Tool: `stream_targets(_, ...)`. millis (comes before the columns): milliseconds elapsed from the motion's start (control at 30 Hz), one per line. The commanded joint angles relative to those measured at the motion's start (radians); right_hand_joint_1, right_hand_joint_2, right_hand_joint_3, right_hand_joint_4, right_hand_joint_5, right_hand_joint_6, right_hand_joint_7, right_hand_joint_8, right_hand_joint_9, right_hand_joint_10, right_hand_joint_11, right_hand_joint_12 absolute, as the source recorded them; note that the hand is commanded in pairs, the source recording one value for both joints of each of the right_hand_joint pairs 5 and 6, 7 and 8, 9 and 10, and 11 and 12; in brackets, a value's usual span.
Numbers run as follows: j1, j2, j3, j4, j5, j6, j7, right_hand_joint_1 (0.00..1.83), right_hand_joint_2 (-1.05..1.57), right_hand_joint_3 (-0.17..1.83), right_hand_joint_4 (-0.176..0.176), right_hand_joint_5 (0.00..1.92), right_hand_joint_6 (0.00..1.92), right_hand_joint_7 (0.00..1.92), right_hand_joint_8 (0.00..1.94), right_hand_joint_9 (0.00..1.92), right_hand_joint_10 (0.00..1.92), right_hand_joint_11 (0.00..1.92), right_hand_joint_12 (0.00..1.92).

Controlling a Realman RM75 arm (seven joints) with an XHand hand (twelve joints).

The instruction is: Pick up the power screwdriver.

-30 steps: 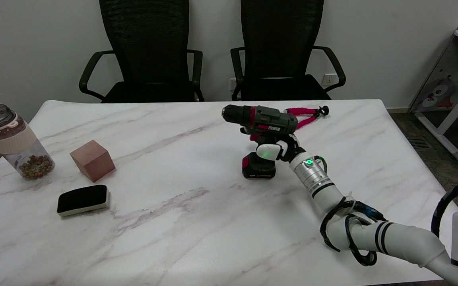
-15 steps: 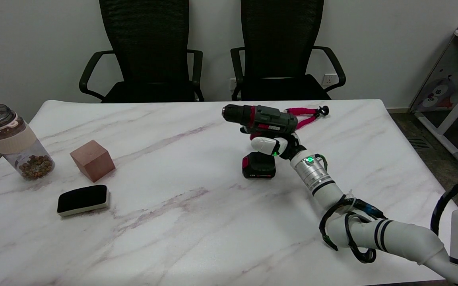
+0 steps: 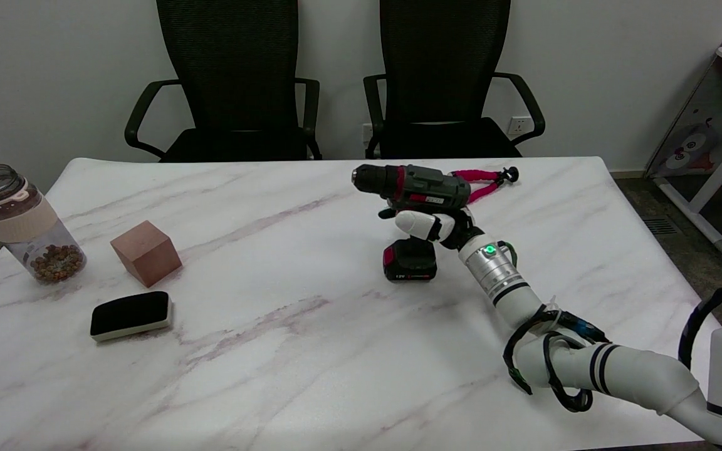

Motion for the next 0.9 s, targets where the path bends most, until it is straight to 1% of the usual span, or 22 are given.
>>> stream_targets(33, 0.005, 0.000, 0.002, 0.016, 0.003, -0.015, 0.011, 0.93, -0.15, 0.72, 0.176, 0.54, 0.54, 0.54, 0.54, 0.54, 0.54, 0.82, 0.82)
stream_targets(200, 0.007, 0.000, 0.004, 0.028, 0.003, -0.022, 0.023, 0.93, -0.13, 0.72, 0.176, 0.55, 0.55, 0.55, 0.55, 0.57, 0.57, 0.84, 0.84)
stream_targets(333, 0.007, 0.000, 0.004, 0.035, 0.003, -0.022, 0.026, 0.93, -0.10, 0.72, 0.176, 0.55, 0.55, 0.55, 0.55, 0.64, 0.64, 0.85, 0.85)
stream_targets(600, 0.002, 0.000, 0.004, 0.047, 0.003, -0.016, 0.032, 0.93, -0.10, 0.76, 0.176, 0.56, 0.56, 0.56, 0.56, 0.68, 0.68, 0.89, 0.89)
stream_targets(800, -0.001, 0.004, -0.001, 0.047, -0.005, -0.006, 0.032, 0.93, -0.15, 0.80, 0.176, 0.57, 0.57, 0.57, 0.57, 0.67, 0.67, 0.86, 0.86)
stream_targets(900, -0.003, 0.009, -0.005, 0.047, -0.009, 0.002, 0.032, 0.94, -0.27, 0.78, 0.176, 0.54, 0.54, 0.54, 0.54, 0.64, 0.64, 0.78, 0.78)
